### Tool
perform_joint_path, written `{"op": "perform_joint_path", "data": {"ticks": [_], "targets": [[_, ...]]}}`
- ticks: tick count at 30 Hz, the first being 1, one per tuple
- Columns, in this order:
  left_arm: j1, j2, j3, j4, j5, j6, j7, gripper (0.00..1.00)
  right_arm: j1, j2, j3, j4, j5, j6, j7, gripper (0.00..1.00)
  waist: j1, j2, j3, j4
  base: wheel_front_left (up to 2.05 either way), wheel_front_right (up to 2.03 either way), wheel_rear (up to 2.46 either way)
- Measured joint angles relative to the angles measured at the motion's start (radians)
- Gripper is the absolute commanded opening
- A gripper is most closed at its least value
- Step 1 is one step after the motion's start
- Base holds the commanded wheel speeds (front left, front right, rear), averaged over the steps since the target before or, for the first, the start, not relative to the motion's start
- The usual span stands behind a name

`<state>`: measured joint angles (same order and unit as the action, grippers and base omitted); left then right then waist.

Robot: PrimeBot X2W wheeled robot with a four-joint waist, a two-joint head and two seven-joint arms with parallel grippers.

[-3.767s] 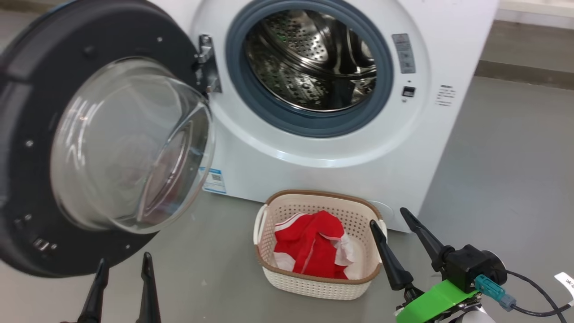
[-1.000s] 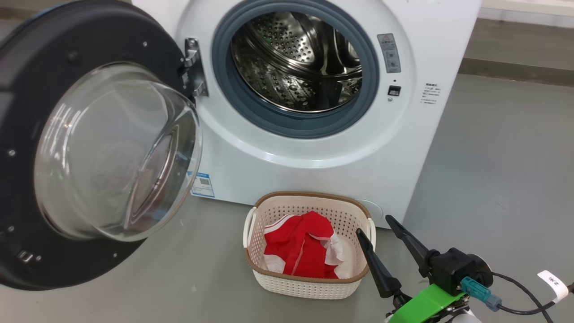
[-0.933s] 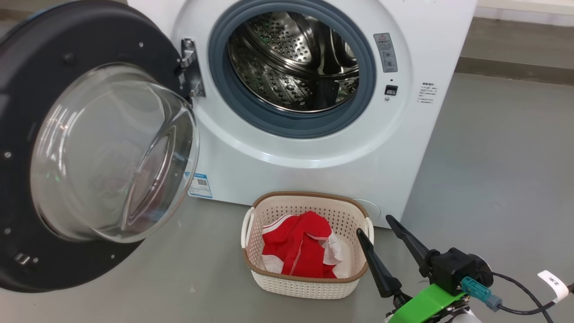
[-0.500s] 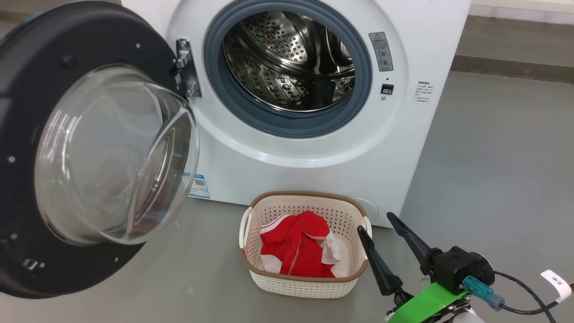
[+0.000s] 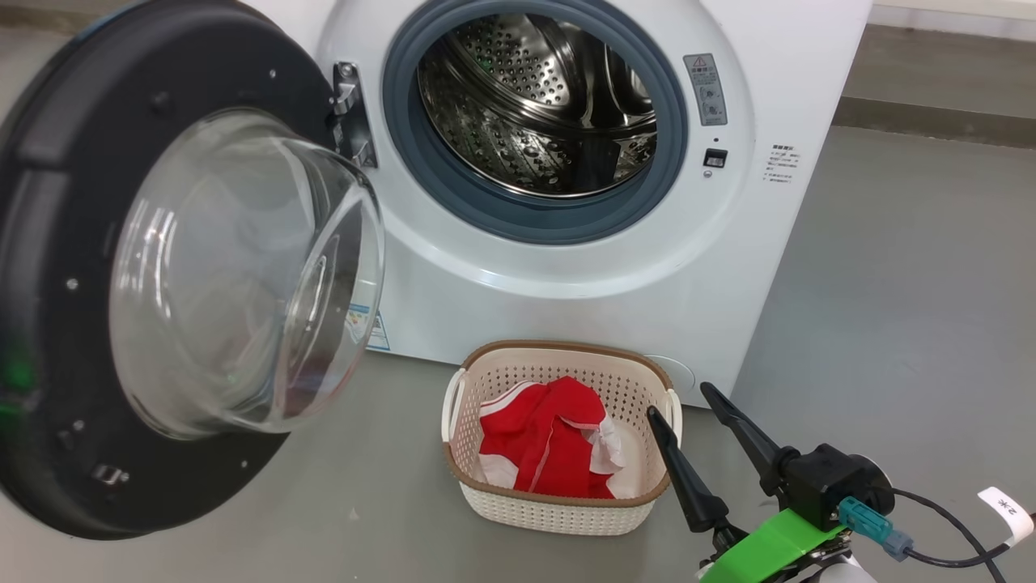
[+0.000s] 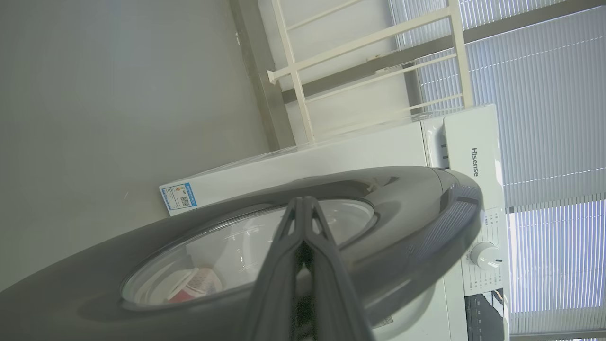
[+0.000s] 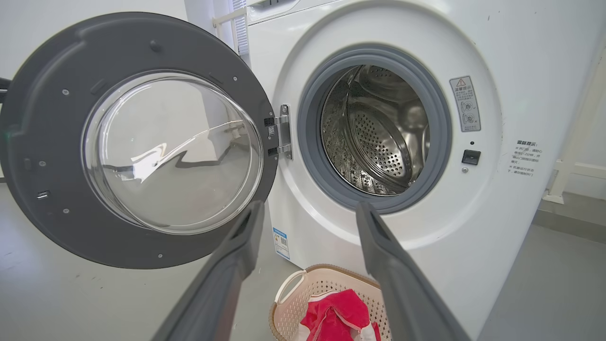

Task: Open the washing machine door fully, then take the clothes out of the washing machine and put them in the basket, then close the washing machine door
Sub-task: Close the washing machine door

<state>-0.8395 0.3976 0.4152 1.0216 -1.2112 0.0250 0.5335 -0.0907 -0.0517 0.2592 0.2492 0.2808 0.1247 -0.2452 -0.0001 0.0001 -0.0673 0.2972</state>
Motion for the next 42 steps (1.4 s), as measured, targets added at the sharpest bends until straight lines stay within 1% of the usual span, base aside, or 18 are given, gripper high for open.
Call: {"op": "perform_joint_path", "data": {"ticks": [2,8,13,16,20,32,37,42], "targets": [[0.000,-0.011,-0.002,-0.014,-0.005,-0.008,0.021,0.00,0.000,0.000,-0.002,0.000,0.000,0.000,-0.001,1.00,0.0000,-0.0001,0.001,0.003,0.00,0.00,0.00],[0.007,-0.052,0.001,-0.075,-0.024,-0.009,0.051,0.00,0.000,0.000,-0.009,0.000,0.001,0.000,-0.001,1.00,0.0000,0.0000,0.005,0.015,0.00,0.00,0.00],[0.043,-0.082,0.005,-0.156,-0.052,-0.007,0.079,0.00,0.000,0.000,-0.016,0.000,0.003,0.000,-0.002,1.00,0.0000,0.0000,0.010,0.021,0.00,0.00,0.00],[0.066,-0.103,0.007,-0.213,-0.062,0.001,0.106,0.00,0.000,0.000,-0.016,0.000,0.003,0.000,-0.002,1.00,0.0000,0.0000,0.013,0.023,0.00,0.00,0.00],[0.107,-0.131,0.005,-0.300,-0.067,0.025,0.125,0.00,0.000,0.000,-0.017,0.001,0.008,0.000,-0.003,1.00,0.0000,0.0000,0.019,0.026,0.00,0.00,0.00],[0.243,-0.237,-0.005,-0.590,-0.103,0.135,0.194,0.00,0.000,0.000,-0.016,0.008,0.019,0.000,-0.004,1.00,0.0000,0.0000,0.009,0.034,0.00,0.00,0.00],[0.303,-0.281,-0.016,-0.693,-0.106,0.163,0.206,0.00,0.000,0.000,-0.013,0.010,0.026,0.000,-0.005,1.00,0.0000,0.0000,0.006,0.031,0.00,0.00,0.00],[0.350,-0.316,-0.031,-0.766,-0.117,0.186,0.214,0.00,0.000,0.000,-0.010,0.007,0.032,0.000,-0.005,1.00,0.0000,0.0000,0.005,0.023,0.00,0.00,0.00]]}}
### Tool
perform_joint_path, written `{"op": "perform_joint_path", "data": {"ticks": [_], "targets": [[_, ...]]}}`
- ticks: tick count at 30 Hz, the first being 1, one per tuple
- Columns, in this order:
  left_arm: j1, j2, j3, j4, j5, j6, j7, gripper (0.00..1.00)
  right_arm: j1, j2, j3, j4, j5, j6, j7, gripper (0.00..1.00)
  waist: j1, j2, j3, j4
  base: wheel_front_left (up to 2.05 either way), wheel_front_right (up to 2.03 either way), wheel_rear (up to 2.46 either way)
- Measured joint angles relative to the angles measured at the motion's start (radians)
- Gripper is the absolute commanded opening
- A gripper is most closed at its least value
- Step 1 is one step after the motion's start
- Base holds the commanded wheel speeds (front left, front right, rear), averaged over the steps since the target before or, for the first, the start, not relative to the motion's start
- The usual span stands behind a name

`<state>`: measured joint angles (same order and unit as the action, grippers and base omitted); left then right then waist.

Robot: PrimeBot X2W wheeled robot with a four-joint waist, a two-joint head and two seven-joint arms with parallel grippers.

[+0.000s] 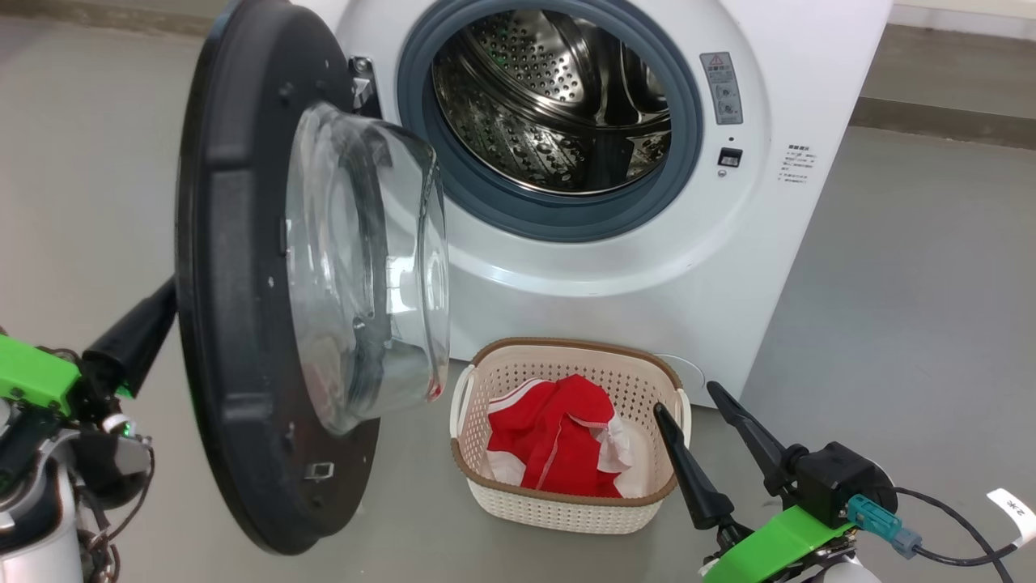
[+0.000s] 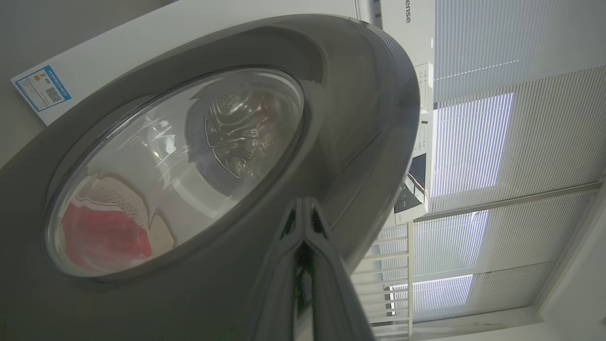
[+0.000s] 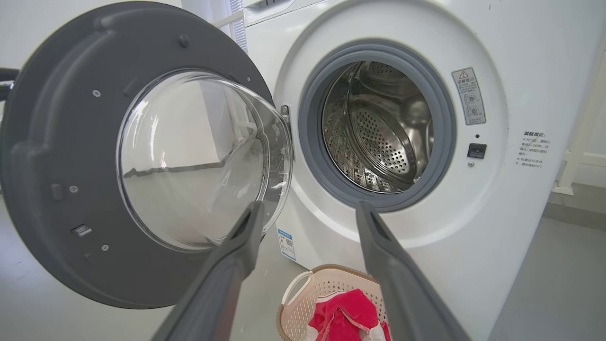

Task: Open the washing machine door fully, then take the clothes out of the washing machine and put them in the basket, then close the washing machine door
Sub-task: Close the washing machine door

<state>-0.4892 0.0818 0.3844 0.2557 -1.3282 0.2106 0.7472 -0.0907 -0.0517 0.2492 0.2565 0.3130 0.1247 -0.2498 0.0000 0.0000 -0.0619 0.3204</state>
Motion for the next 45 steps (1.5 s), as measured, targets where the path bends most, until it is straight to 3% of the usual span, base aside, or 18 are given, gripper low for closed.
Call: {"op": "perform_joint_path", "data": {"ticks": [7,19,30,45], "targets": [[0.048,-0.034,-0.035,-0.067,-0.024,0.003,-0.011,0.00,0.000,0.000,0.005,-0.001,0.004,0.000,0.000,1.00,0.0000,0.0000,0.002,-0.026,0.00,0.00,0.00],[0.101,-0.041,-0.105,-0.128,-0.076,-0.028,-0.082,0.00,0.000,0.000,0.005,-0.001,0.003,0.000,0.000,1.00,0.0000,0.0000,0.008,-0.085,0.00,0.00,0.00],[0.102,-0.043,-0.186,-0.123,-0.178,-0.055,-0.182,0.00,-0.002,0.000,0.003,0.003,0.003,0.000,0.000,1.00,0.0000,0.0000,0.020,-0.152,0.00,0.00,0.00],[0.101,-0.043,-0.226,-0.068,-0.215,-0.100,-0.249,0.00,-0.025,0.000,-0.004,0.016,0.001,0.000,-0.003,1.00,0.0000,0.0000,0.042,-0.251,0.00,0.00,0.00]]}}
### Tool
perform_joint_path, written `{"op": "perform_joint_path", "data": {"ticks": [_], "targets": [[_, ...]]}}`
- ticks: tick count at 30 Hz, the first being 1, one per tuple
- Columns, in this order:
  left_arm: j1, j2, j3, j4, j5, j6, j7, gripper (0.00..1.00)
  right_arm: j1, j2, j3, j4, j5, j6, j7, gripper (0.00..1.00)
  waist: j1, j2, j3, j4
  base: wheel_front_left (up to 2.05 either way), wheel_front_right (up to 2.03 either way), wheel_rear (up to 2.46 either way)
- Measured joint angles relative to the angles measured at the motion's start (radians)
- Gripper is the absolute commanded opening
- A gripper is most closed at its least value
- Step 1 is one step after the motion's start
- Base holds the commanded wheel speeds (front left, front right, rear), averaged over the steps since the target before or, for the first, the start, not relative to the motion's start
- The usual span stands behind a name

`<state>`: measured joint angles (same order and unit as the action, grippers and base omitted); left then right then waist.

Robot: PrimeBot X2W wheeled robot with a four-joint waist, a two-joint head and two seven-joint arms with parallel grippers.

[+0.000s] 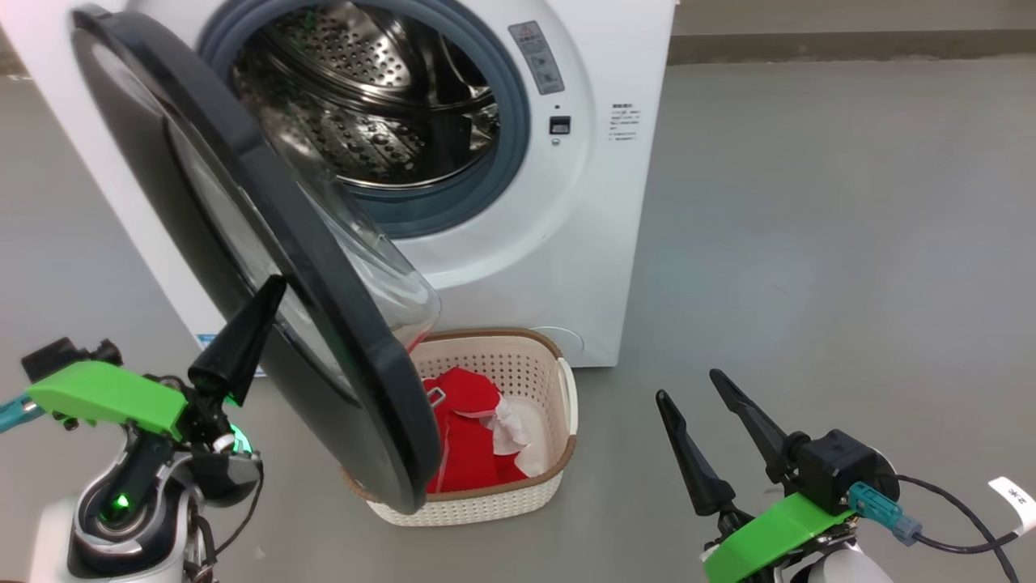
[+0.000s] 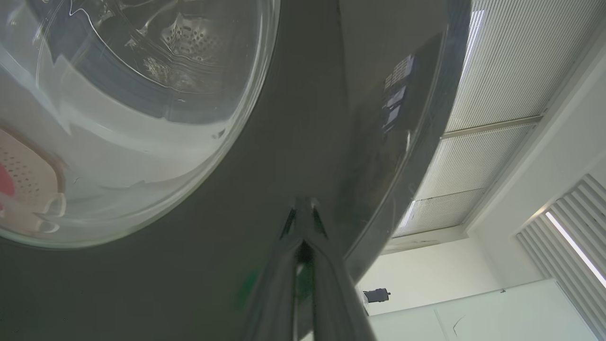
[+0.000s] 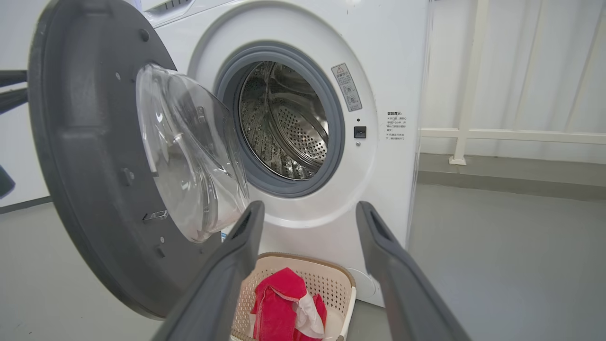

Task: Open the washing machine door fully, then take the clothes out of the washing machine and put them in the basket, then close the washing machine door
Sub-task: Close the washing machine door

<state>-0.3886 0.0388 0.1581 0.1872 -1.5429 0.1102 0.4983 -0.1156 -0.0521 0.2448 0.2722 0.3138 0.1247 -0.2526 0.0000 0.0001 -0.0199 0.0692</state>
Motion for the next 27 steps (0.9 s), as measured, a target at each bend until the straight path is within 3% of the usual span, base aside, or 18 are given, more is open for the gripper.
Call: {"op": "perform_joint_path", "data": {"ticks": [15,27], "targets": [[-0.049,-0.001,-0.029,0.076,-0.034,-0.049,-0.064,0.00,-0.016,0.000,-0.002,-0.002,-0.008,0.000,-0.003,1.00,0.0000,-0.0001,0.023,-0.087,0.00,0.00,0.00],[-0.123,-0.003,-0.059,0.144,-0.061,-0.059,-0.132,0.00,-0.023,0.000,-0.004,-0.005,-0.015,0.000,-0.003,1.00,0.0000,0.0000,0.048,-0.156,0.00,0.00,0.00]]}}
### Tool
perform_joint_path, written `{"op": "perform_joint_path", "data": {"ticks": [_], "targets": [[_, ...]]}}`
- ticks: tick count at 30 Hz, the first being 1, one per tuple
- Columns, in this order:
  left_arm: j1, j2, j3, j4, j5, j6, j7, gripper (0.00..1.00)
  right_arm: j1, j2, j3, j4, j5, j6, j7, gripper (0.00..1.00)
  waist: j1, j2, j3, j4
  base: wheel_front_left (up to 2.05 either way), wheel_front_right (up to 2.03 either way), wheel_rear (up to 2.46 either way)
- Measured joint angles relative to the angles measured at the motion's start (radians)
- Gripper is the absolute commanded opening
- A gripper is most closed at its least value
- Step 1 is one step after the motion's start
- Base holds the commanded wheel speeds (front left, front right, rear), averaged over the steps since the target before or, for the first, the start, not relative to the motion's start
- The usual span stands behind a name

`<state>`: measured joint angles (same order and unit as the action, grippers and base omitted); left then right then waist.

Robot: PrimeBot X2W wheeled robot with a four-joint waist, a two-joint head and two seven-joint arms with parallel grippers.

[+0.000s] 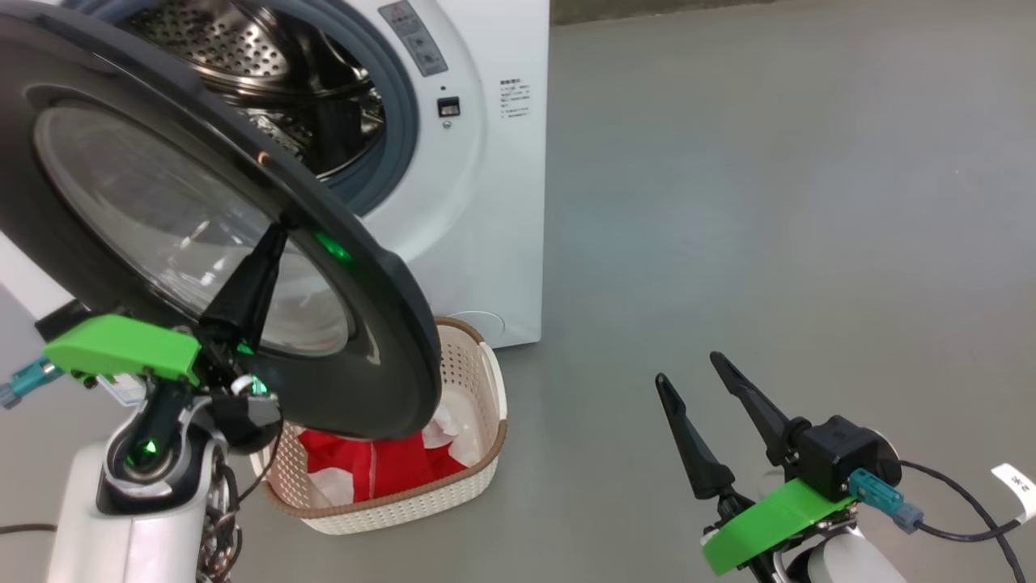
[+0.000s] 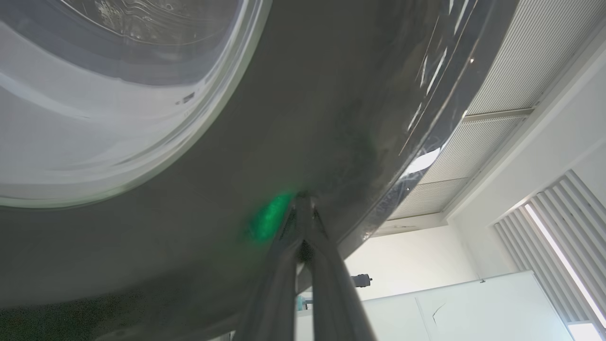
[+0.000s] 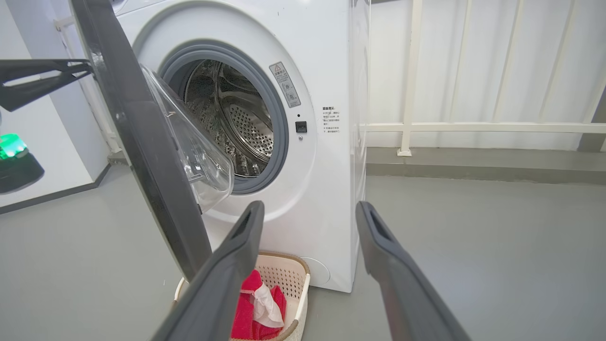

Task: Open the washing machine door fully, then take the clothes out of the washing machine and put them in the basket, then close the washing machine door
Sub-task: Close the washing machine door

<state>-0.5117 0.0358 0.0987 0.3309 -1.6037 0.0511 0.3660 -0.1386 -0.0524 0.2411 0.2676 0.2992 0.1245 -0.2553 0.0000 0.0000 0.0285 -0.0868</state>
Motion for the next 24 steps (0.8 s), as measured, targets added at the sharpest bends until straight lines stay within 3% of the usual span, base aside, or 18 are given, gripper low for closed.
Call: {"op": "perform_joint_path", "data": {"ticks": [12,24], "targets": [[-0.112,-0.004,0.001,0.088,0.011,-0.010,-0.072,0.00,-0.036,0.000,0.001,-0.007,0.000,0.000,0.000,1.00,0.0000,0.0000,0.046,-0.054,0.00,0.00,0.00],[-0.269,-0.009,0.010,0.219,0.029,-0.078,-0.148,0.00,-0.059,0.000,-0.003,-0.024,-0.002,0.000,0.000,1.00,0.0000,0.0000,0.121,-0.089,0.00,0.00,0.00]]}}
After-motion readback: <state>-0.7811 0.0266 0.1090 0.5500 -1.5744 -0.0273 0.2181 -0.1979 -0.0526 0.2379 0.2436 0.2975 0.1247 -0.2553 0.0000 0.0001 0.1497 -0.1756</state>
